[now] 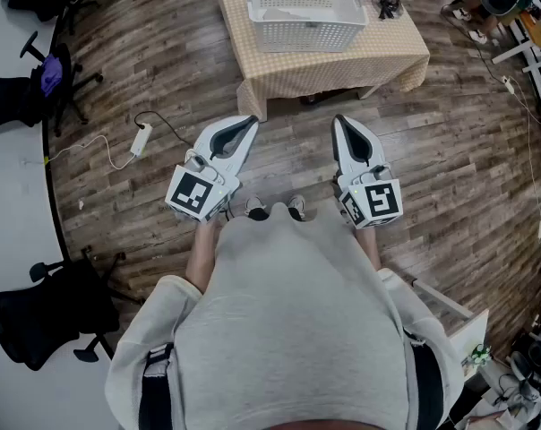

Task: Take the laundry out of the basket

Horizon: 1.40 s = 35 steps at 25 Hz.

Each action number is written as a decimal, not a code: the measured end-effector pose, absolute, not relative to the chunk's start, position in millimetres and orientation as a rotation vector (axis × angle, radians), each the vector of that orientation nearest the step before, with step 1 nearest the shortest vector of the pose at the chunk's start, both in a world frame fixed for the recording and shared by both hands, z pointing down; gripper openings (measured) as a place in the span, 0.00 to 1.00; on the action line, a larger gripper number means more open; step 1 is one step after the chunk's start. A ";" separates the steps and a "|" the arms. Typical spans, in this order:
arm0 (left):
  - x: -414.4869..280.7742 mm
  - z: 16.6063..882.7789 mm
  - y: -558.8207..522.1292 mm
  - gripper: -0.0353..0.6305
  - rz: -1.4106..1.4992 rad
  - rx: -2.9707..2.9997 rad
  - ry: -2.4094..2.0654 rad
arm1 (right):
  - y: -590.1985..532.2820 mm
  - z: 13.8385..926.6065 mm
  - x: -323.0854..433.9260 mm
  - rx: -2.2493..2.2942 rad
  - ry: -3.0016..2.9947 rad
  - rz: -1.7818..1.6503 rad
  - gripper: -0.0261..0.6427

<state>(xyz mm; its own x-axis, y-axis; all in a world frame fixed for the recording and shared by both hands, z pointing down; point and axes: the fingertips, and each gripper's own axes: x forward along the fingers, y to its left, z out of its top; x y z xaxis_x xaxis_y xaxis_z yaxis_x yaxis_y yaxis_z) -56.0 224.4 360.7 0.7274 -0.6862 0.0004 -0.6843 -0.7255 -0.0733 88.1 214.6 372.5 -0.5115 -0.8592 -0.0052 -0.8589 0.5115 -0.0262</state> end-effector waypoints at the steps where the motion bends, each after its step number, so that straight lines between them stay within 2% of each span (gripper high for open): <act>1: -54.8 360.7 224.2 0.06 -0.047 -2.855 1.134 | 214.5 372.0 89.0 -1.544 2.718 -0.034 0.03; 35: 16.8 371.4 185.4 0.06 -0.047 -2.816 1.307 | 174.9 387.3 165.7 -1.439 2.727 -0.070 0.04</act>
